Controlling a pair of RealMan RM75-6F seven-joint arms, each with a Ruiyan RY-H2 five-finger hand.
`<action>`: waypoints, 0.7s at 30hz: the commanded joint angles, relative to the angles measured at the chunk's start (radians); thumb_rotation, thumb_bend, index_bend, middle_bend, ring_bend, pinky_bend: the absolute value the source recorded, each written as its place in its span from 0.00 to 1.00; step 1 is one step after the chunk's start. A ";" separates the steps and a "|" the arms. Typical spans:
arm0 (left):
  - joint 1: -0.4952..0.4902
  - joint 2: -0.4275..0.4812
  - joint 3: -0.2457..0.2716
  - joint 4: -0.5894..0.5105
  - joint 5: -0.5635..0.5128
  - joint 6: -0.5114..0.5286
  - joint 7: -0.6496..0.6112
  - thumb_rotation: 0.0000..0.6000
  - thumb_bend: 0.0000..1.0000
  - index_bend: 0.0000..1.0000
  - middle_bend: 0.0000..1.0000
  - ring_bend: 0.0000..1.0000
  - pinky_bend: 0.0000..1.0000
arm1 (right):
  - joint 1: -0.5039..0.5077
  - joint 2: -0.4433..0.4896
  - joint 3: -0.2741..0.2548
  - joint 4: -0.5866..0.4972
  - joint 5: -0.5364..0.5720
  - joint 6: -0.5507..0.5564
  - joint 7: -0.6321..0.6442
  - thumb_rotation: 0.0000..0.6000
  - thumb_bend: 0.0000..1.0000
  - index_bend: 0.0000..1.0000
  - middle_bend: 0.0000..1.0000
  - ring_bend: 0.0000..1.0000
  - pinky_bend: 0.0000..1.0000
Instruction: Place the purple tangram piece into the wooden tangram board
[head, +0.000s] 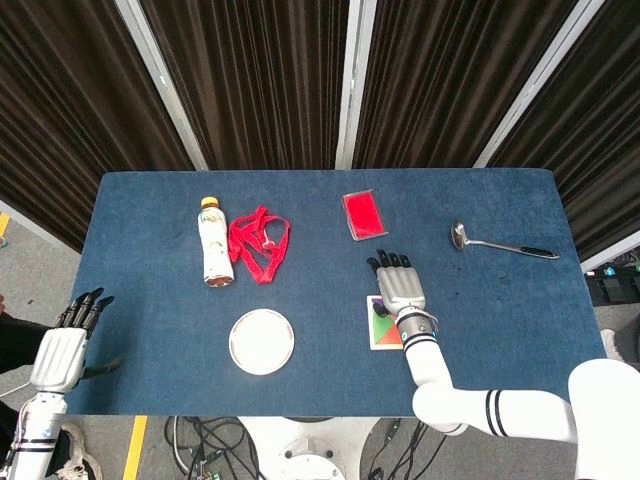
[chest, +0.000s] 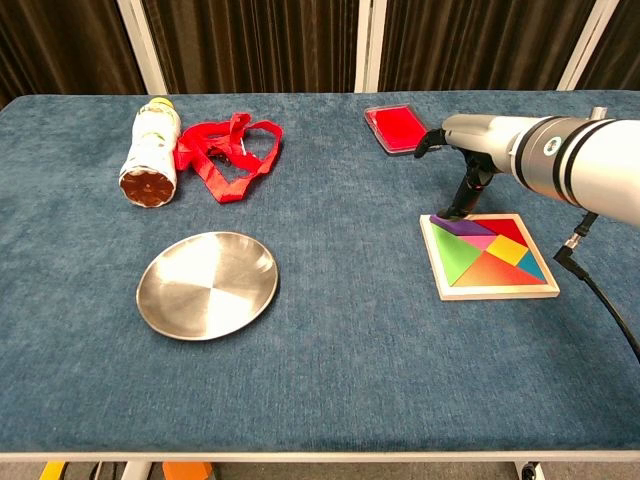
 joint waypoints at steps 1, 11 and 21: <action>0.000 0.000 0.000 0.001 -0.001 0.000 -0.001 1.00 0.10 0.13 0.04 0.00 0.16 | 0.005 -0.009 -0.002 0.014 0.008 -0.005 -0.004 1.00 0.21 0.11 0.00 0.00 0.00; 0.000 -0.002 0.001 0.004 0.000 -0.001 -0.001 1.00 0.10 0.13 0.04 0.00 0.16 | 0.005 -0.023 -0.014 0.048 0.016 -0.014 -0.008 1.00 0.21 0.10 0.00 0.00 0.00; 0.001 -0.004 0.004 0.008 -0.001 -0.004 -0.003 1.00 0.10 0.13 0.04 0.00 0.16 | -0.002 -0.016 -0.014 0.060 0.007 -0.023 0.002 1.00 0.22 0.10 0.00 0.00 0.00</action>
